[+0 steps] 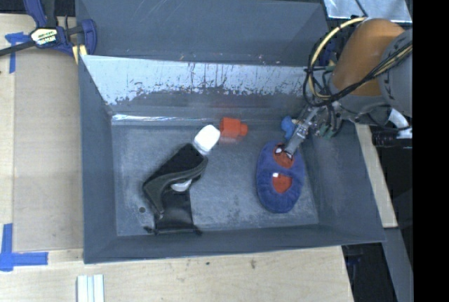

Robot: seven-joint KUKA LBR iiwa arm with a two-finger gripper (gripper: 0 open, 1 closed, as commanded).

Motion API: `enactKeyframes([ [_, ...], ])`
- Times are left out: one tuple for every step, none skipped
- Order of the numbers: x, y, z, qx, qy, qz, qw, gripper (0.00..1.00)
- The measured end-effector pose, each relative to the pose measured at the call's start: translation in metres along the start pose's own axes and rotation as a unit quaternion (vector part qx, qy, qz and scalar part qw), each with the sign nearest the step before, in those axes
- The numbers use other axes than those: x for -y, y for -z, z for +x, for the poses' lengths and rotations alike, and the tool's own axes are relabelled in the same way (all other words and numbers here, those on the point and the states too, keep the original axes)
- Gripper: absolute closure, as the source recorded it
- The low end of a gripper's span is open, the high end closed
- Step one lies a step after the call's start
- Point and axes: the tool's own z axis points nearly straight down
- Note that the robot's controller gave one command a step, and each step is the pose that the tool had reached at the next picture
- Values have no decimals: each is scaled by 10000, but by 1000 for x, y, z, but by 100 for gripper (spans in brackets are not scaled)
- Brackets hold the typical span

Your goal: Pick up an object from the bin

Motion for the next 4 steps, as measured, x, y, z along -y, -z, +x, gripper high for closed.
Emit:
enactKeyframes([
  [-2, 2, 0, 2, 23, -13, 10000, 0],
  [-3, 6, 0, -39, 30, -11, 10000, 100],
  [-5, 25, 1, 3, 57, 55, 10000, 100],
  [-6, 116, -1, 82, 72, 39, 9999, 100],
])
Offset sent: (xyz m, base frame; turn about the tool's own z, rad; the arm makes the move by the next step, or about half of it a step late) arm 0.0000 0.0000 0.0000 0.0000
